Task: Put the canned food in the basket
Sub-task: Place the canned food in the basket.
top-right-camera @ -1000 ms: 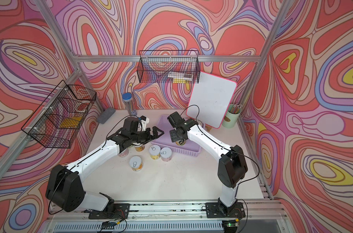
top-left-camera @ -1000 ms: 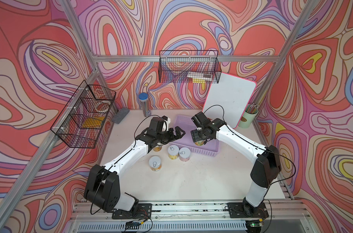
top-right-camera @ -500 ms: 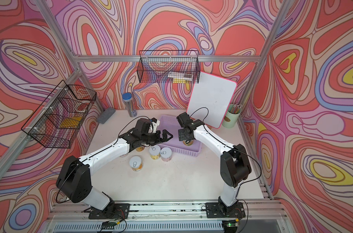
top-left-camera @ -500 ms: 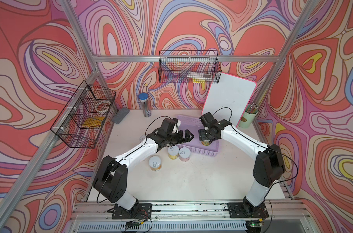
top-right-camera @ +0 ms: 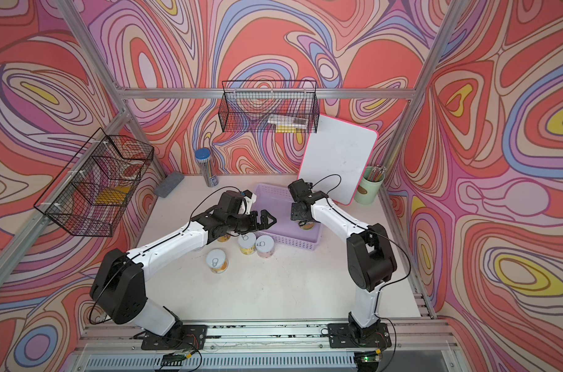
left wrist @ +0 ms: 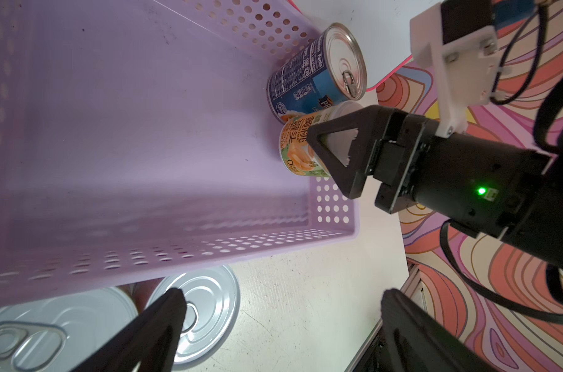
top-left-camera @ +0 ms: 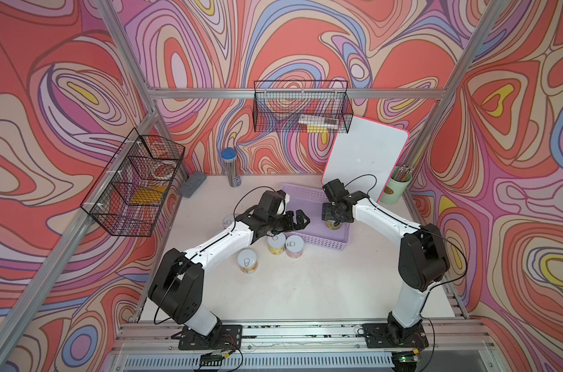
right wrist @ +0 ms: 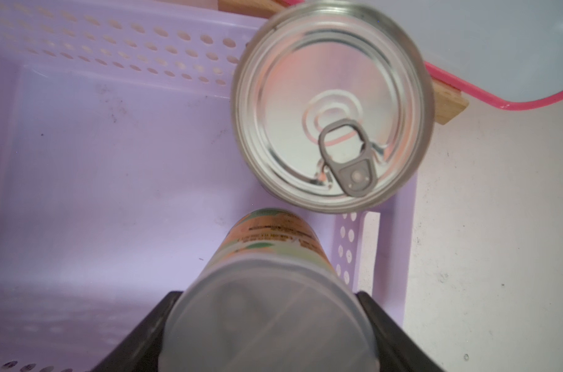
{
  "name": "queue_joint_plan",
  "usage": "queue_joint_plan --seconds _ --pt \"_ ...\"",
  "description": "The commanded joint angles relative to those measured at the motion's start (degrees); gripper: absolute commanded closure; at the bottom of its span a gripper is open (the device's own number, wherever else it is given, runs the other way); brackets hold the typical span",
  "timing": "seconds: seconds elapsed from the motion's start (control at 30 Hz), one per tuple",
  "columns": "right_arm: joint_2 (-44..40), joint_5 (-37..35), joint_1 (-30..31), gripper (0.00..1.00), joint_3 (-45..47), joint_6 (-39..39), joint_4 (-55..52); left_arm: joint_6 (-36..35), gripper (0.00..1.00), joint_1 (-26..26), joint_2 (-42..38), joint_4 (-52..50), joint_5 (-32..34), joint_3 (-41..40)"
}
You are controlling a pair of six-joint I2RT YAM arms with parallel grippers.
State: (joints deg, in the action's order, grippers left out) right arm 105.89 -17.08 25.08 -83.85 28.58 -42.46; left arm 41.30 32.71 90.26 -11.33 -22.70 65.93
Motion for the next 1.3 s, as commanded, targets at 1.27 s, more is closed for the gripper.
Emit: queue_joint_plan --seconds 1.27 --pt "4.07 -5.58 -2.01 0.1 2.99 3.48 6.07 -1.92 0.01 0.95 0.62 -1.28 0.28 -0.85"
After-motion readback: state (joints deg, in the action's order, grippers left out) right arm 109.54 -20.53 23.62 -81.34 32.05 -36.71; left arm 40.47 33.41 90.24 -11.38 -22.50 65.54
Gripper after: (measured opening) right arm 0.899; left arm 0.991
